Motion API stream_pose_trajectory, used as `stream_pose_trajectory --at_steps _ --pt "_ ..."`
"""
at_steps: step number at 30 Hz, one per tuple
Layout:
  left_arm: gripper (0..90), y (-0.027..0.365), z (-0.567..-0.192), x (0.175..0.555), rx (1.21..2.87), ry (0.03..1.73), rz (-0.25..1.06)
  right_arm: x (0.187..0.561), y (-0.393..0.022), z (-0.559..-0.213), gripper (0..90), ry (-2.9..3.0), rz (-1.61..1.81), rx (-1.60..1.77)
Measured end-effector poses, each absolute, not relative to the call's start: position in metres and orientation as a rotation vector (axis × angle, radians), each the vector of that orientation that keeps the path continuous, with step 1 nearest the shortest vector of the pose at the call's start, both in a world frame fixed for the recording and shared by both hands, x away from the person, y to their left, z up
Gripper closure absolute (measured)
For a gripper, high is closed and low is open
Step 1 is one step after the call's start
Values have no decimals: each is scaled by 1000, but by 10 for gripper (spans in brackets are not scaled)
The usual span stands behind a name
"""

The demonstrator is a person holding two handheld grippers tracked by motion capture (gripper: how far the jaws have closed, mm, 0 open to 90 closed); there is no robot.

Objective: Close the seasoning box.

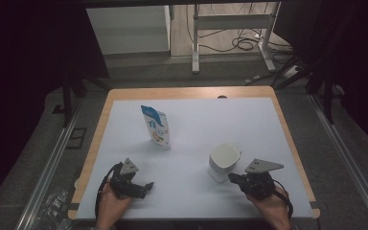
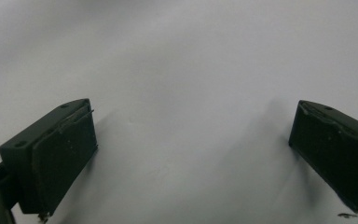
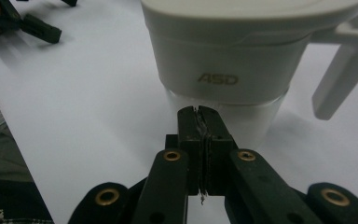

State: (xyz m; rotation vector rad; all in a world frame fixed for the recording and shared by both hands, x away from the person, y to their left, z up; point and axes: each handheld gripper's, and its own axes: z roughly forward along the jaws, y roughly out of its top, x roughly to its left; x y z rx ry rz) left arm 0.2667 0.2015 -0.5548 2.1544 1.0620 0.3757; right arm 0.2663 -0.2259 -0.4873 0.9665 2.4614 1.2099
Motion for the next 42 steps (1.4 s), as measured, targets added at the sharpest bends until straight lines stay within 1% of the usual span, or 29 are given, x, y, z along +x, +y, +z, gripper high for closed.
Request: stream_pose_trajectory --at_steps 15,24,32,42 --pt "8 202 -555 267 2154 1062 375 270 -215 -504 889 2508 1145 939" --pt "8 202 -555 267 2153 1063 377 275 -202 -508 891 2509 1108 907" --pt "9 201 -555 267 2153 1063 377 279 -202 -510 891 2494 1099 921" --pt "8 202 -555 267 2152 1063 376 288 -192 -511 891 2476 1091 907"
